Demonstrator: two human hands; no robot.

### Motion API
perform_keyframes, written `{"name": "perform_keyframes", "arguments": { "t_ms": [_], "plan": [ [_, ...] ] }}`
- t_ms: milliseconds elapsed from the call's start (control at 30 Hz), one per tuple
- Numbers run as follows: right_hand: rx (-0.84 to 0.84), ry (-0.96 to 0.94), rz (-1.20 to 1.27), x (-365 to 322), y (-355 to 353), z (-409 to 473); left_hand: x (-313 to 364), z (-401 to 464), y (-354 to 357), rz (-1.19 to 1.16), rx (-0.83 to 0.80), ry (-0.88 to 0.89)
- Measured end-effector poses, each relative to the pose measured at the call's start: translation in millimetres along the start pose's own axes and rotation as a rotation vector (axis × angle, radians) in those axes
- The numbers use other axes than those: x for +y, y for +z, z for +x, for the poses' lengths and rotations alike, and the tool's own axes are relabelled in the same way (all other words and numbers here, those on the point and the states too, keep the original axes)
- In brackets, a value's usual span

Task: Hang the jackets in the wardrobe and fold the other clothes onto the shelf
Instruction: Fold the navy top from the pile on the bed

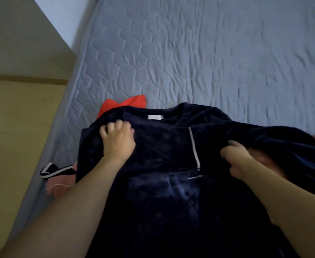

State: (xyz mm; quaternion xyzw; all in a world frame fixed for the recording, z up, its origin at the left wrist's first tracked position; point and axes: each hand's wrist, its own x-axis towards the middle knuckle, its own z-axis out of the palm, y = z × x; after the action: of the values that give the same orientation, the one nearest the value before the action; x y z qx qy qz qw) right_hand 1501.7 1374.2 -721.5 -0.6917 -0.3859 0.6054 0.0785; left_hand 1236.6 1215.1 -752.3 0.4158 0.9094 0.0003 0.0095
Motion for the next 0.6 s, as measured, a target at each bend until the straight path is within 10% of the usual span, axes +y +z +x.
{"name": "perform_keyframes", "arguments": {
  "t_ms": [167,300,400,600],
  "plan": [
    [0.085,-0.228,-0.315,20.5,17.7,0.2,37.4,-5.5,-6.0,-0.205,0.156,-0.150],
    [0.267,-0.537,-0.625,41.0,13.7,-23.7,58.4,-84.0,13.8,0.016,-0.374,0.285],
    [0.362,-0.618,-0.836,51.5,-11.8,-36.1,69.7,-115.4,20.2,-0.008,-0.659,0.168],
    [0.504,0.011,0.405,-19.9,-89.0,-10.4,135.0,-100.8,-9.5,-0.264,-0.590,0.300]
  ]
}}
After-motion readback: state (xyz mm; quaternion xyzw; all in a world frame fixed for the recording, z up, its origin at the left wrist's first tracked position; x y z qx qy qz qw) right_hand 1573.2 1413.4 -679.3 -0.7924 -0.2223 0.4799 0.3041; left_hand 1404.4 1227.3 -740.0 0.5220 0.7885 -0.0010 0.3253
